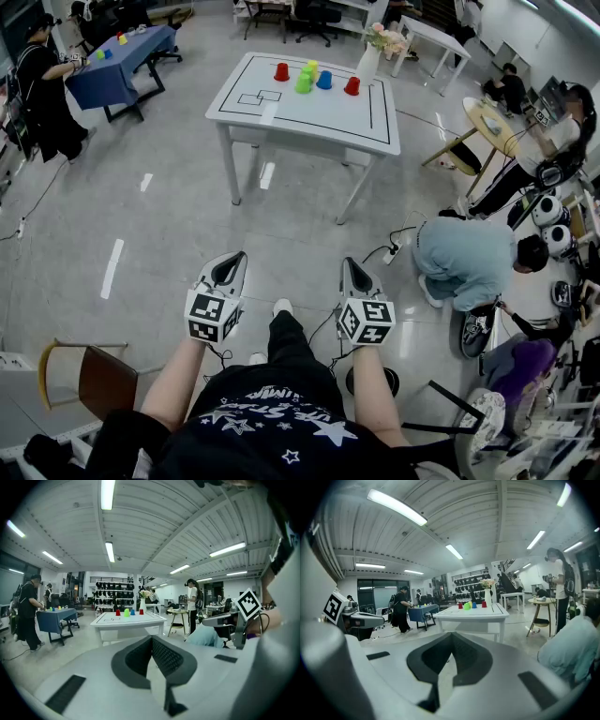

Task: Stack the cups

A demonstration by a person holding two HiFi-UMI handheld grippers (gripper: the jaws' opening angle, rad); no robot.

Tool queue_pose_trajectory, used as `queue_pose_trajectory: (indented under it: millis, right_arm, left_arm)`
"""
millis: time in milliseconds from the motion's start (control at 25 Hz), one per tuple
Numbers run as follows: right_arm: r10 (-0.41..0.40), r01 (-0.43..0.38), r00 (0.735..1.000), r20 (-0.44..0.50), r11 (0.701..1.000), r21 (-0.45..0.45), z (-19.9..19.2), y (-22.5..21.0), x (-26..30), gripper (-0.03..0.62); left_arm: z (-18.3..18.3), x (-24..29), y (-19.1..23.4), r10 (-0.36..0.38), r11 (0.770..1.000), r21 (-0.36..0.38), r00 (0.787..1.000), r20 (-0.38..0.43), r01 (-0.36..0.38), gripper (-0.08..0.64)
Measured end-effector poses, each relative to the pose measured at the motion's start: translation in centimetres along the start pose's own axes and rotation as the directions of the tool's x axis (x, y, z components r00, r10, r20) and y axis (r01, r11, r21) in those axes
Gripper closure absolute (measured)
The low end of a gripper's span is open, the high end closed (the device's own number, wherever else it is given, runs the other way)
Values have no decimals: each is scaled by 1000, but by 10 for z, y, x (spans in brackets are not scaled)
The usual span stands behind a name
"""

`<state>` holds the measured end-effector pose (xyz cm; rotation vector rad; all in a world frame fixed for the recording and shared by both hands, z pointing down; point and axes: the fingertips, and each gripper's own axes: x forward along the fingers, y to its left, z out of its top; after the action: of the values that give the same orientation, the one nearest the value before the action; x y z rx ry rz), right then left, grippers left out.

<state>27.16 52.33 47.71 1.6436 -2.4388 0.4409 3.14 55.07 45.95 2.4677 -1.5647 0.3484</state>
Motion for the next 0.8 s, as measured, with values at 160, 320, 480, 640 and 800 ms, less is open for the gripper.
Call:
queue_pose_trajectory:
  millis: [160,320,480,640,800]
  right_arm:
    - [1,-1,1000,4,1000,-20,6,0,9,588]
    - [-7,6,1000,-15,1000,-19,4,-6,21,588]
    - [0,0,1000,-12,1000,7,6,-14,43,588]
    - [18,-18,1000,-4,999,35,20,-29,83,586]
    - [52,-52,999,-9,998,42,41,-46,133,443]
  left_arm:
    - [-2,9,0,-14,1000,-11,1000,-12,13,549]
    - [-6,25,5,-25,1000,-18,999,-27,24,549]
    - [-4,52,17,-27,999,-23,999,-32,27,549]
    - [3,88,35,-19,999,-37,999,-45,17,549]
    - [23,127,55,-5,1000,-31,999,-45,3,549]
